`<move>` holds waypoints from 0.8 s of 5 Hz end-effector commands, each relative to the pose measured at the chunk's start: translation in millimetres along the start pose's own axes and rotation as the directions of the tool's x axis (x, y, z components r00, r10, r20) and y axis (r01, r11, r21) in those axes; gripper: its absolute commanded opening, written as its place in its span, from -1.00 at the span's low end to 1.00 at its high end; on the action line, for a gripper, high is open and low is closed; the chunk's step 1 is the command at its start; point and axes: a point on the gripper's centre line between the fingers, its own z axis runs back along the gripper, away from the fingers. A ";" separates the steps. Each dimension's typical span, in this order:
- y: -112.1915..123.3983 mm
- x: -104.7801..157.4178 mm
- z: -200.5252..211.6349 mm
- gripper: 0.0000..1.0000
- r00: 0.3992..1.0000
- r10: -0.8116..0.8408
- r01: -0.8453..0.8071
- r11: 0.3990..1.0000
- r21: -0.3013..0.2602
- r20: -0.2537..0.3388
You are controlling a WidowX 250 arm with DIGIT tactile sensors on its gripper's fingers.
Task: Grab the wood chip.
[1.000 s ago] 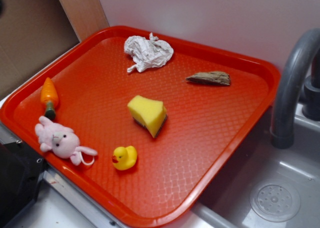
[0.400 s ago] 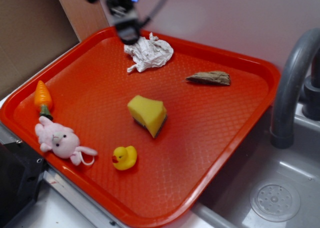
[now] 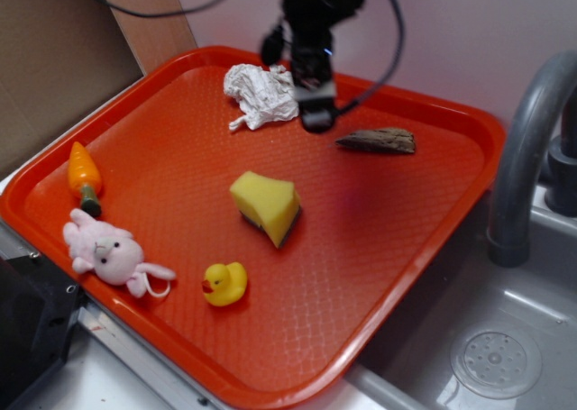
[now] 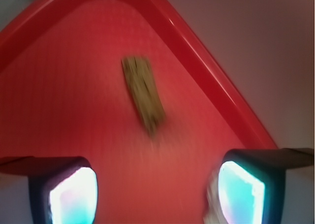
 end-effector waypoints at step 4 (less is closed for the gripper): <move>-11.3 28.4 -52.6 -1.00 0.998 -0.033 0.034 0.999 -0.020 0.054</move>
